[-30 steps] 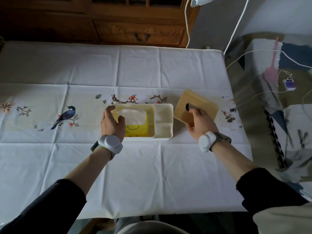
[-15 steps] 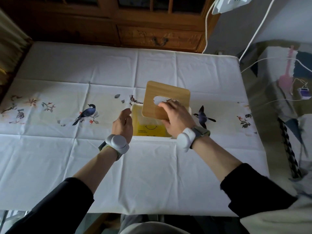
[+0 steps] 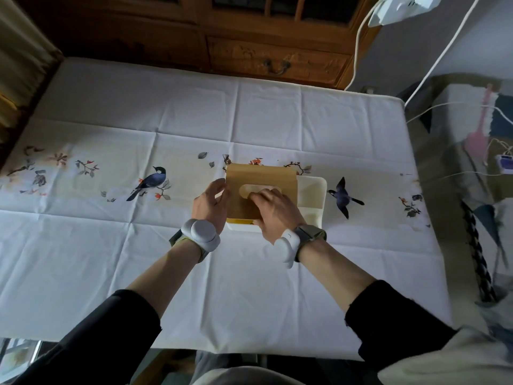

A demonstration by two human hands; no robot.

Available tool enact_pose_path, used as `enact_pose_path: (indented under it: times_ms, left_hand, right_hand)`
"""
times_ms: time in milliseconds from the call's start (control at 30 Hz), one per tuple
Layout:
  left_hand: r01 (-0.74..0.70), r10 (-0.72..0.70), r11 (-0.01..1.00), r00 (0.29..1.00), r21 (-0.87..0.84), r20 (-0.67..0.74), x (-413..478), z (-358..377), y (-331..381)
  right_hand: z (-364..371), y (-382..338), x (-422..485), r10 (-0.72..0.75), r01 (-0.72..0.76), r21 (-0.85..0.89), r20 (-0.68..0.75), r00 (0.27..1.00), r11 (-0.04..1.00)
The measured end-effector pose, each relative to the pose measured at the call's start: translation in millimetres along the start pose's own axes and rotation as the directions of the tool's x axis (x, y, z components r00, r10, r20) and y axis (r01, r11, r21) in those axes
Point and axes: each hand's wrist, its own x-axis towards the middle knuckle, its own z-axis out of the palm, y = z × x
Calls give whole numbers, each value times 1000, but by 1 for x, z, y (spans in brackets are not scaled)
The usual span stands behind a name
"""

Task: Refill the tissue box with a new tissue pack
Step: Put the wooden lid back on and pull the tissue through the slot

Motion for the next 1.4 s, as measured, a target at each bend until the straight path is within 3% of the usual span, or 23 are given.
enact_pose_path:
  times_ms: [233,567,1167,1400]
  left_hand:
    - [-32,32,997,999,71,2,2,1,-4]
    - [12,-13,1000,1000,28,25,-1,4,-8]
    - [-50,50,998,999,39,0,1,8,-17]
    - [-62,56,994,996,87,69,2,6,-18]
  right_hand:
    - [3,3,5,1,-2,40,10,1000,999]
    - [4,11,0,-37,37,138,-2,999,990]
    - [4,11,1,-41,36,57,103,994,998]
    - [6,10,-4,-37,32,92,52,998,995]
